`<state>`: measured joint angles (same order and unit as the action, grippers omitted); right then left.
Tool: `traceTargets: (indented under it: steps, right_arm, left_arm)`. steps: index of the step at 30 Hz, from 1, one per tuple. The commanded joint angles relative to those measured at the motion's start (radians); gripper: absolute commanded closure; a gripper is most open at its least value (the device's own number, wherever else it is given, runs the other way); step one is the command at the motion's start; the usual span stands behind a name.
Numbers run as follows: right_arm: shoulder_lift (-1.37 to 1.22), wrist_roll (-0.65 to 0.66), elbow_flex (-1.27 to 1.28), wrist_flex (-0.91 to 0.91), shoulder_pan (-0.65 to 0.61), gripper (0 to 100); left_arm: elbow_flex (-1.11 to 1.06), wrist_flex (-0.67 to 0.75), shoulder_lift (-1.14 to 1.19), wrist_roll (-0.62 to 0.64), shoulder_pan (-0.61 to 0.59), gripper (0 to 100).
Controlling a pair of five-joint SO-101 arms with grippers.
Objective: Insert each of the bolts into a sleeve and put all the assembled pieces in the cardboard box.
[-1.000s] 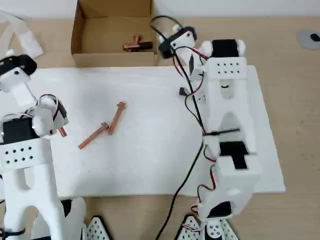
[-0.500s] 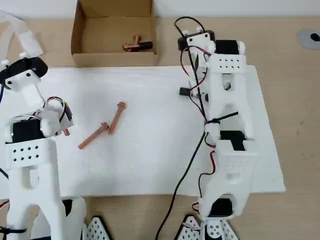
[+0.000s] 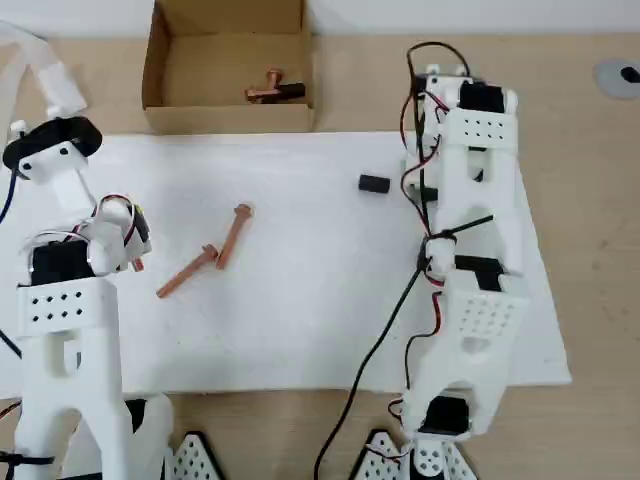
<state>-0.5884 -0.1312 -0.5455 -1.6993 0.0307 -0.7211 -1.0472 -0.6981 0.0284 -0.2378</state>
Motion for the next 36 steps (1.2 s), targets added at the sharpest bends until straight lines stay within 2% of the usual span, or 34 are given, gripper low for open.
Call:
traceTargets:
  steps: [1,10,17,23,30,36]
  right_arm:
    - [-0.013,0.098,-0.028,-0.054,0.015,81.1]
    - [-0.015,0.029,0.084,-0.066,0.084,81.1]
    - [0.001,0.025,0.139,-0.060,0.025,81.1]
    - [0.286,0.026,0.185,-0.068,-0.007,81.1]
    - [0.704,0.155,0.433,-0.032,0.008,81.1]
    - [0.839,0.155,0.820,0.232,0.039,81.1]
  left_arm:
    - [0.005,0.021,-0.031,-0.006,0.014,99]
    - [0.003,0.018,-0.031,-0.006,0.014,99]
    - [0.003,0.017,-0.031,-0.006,0.014,99]
    - [0.003,0.018,-0.031,-0.006,0.014,99]
    - [0.003,0.021,-0.030,-0.006,0.014,99]
    - [0.003,0.021,-0.030,-0.002,0.021,99]
